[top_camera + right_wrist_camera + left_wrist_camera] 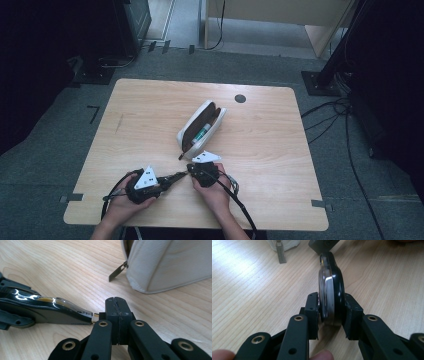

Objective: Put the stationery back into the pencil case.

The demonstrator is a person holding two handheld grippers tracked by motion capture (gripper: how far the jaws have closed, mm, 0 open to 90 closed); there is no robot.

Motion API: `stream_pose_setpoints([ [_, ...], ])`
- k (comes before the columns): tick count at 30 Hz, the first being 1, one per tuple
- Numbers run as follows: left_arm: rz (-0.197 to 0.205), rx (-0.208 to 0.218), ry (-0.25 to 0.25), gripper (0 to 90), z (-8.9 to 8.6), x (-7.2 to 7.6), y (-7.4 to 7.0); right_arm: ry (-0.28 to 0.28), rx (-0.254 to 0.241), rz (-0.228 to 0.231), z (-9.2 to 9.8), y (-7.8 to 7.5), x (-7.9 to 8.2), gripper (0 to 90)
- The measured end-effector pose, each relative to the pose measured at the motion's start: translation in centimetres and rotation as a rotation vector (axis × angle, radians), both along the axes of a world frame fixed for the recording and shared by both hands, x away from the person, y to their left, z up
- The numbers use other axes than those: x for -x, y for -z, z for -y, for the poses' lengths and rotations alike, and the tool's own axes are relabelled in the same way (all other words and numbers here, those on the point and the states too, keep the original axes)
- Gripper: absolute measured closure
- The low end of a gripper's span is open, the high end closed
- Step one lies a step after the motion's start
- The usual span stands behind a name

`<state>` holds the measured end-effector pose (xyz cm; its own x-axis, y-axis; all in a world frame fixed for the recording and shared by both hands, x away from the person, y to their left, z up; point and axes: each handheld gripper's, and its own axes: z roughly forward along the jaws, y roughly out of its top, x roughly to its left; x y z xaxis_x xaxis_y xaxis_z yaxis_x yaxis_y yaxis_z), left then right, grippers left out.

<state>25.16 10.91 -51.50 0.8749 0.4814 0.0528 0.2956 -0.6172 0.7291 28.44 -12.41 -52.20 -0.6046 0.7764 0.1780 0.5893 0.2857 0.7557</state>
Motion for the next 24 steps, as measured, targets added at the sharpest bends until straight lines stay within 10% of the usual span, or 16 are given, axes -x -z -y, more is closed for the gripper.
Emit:
stream_pose_setpoints([
  [14, -0.027, 0.042, -0.021, 73.8, -0.2, -0.2, -0.4, 0.008, -0.044, 0.022, 1.3, -0.7, 0.2, 84.0],
  [24, -0.019, 0.08, -0.066, 73.8, -0.4, -0.5, -2.3, 0.035, -0.045, 0.026, 5.2, -2.8, 0.7, 28.7],
])
